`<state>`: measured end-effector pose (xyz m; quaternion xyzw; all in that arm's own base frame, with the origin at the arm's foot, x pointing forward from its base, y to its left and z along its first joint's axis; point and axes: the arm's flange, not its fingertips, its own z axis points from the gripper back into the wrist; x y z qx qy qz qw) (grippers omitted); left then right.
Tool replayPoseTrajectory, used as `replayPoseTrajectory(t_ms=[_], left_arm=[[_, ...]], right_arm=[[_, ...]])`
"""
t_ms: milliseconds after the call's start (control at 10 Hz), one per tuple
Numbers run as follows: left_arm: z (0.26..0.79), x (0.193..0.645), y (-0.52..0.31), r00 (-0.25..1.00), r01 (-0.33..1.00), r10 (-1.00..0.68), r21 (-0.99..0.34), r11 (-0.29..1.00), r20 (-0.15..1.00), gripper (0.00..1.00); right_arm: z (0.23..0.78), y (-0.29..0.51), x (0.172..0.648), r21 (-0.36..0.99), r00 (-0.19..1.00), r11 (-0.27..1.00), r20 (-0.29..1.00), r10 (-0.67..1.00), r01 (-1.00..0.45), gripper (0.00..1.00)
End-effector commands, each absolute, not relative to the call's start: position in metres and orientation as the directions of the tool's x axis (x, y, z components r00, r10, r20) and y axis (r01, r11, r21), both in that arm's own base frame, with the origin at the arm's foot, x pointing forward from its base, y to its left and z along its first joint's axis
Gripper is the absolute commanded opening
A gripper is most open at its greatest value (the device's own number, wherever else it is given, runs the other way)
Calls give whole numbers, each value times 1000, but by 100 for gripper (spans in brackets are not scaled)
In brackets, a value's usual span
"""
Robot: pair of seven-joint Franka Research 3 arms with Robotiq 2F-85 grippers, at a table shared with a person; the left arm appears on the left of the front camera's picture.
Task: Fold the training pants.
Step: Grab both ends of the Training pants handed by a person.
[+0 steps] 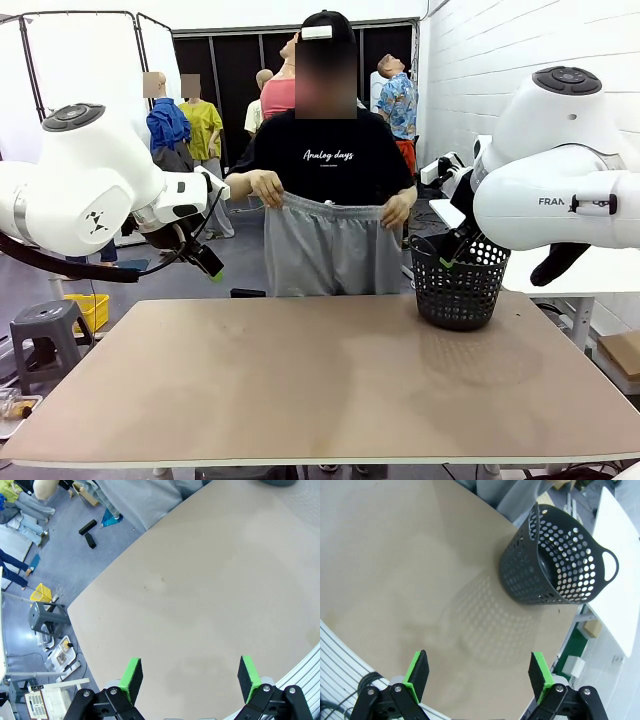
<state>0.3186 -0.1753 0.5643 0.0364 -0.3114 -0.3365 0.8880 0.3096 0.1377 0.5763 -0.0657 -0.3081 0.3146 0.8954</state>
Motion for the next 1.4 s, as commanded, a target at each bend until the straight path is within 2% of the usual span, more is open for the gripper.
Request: replayPoseTrajectory(t_ms=[0,1300], left_arm=[[563,319,-175,575,573,-620,278,771,534,100],[563,319,-175,575,573,-620,278,771,534,100]], right_arm=[[574,137,311,-316,610,790,508,608,-525,100],[574,137,311,-316,610,790,508,608,-525,100]])
